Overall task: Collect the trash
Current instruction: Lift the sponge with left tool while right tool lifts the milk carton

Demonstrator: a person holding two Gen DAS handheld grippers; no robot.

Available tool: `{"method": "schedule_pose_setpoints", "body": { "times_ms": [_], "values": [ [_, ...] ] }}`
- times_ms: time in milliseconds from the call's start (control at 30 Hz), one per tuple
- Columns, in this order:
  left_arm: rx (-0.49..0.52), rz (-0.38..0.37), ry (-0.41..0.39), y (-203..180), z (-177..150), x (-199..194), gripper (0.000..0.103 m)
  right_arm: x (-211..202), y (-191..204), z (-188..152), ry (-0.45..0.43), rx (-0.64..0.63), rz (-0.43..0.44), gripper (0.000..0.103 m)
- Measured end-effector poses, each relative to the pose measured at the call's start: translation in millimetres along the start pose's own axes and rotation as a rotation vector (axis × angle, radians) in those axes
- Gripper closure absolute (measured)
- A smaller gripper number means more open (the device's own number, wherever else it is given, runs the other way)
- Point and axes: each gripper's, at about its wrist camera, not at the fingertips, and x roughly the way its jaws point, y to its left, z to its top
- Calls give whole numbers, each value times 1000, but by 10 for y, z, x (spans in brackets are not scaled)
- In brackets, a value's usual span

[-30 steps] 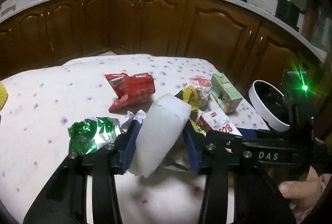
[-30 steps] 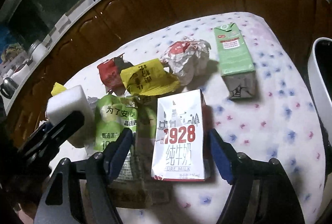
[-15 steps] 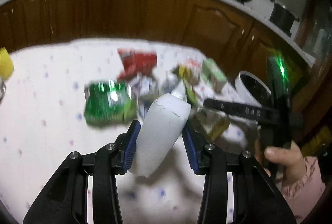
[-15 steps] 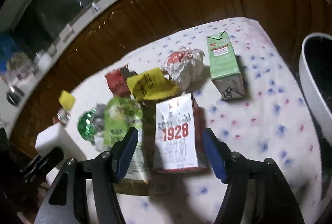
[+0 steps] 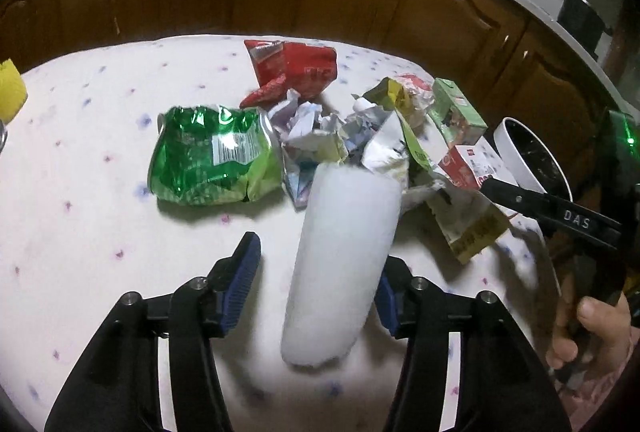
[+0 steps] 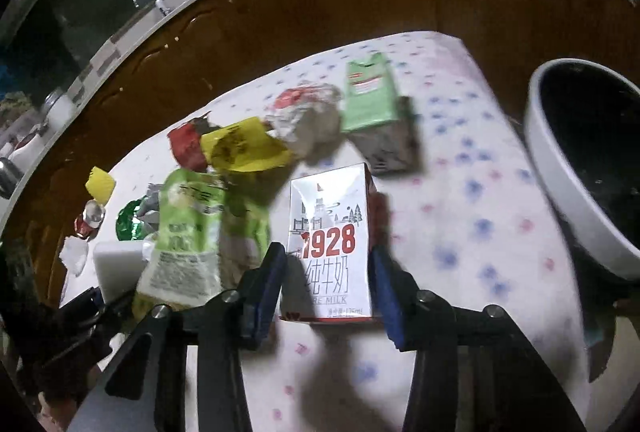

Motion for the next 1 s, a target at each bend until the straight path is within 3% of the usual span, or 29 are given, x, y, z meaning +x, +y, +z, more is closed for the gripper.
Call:
{"method": "schedule_pose_setpoints", "body": {
  "times_ms": [267,300,333,467,767,1000],
  "values": [
    [-23,34,-55,92,-57,-141,48,90,111,-4,19,-68,-40,48],
    [-22,42,-63,106,-49,-151,50,117,130,-14,16,-79,-52,49],
    [-24,39,-64,126,-32,-147,63,148,142,-29,19,-92,-66,55],
    [-22,9,-74,119,-22,-238,72,41,100,-98,-12,-84,-45,55],
    [65,-100,-201,-304,10,-818,74,-599,-222,-223,-121,0,16,55],
    [171,-182,-187,-894,81,-708,75,-964,-532,-283,-179,72,18,55]
  ]
}}
